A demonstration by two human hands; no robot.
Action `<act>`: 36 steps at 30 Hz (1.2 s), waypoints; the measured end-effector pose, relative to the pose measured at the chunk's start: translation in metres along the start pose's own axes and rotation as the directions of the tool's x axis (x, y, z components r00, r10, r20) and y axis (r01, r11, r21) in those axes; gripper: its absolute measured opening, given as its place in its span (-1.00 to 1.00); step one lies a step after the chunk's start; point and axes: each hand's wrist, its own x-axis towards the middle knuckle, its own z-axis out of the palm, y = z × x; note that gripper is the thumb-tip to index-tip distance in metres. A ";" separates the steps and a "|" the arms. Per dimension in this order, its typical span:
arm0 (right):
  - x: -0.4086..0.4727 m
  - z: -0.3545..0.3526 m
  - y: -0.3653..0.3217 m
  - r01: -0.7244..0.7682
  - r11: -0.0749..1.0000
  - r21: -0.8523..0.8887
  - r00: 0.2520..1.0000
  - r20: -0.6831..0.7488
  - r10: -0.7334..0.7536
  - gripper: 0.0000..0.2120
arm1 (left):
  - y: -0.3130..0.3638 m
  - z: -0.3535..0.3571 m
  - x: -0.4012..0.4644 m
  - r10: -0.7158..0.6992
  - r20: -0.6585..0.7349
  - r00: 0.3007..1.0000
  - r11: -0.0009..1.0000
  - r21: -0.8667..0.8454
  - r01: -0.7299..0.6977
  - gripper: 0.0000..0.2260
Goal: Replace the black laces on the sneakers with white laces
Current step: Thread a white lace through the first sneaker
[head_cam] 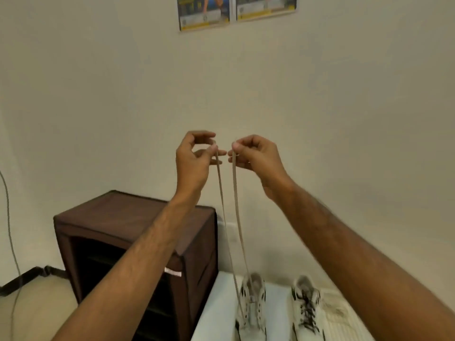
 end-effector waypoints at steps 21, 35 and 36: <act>-0.165 -0.105 0.339 -0.788 0.596 -0.151 0.614 -0.130 0.779 -0.85 | -0.305 0.009 -0.229 -0.601 0.383 0.701 0.788 0.429 0.442 -0.79; -0.227 -0.084 0.450 -0.455 0.589 -0.668 0.837 -0.096 0.538 -0.85 | -0.372 0.016 -0.309 -0.635 0.363 0.682 0.740 0.539 0.402 -0.78; -0.224 -0.082 0.447 -0.489 0.603 -0.631 0.828 -0.119 0.547 -0.82 | -0.372 0.016 -0.308 -0.635 0.368 0.680 0.740 0.542 0.398 -0.78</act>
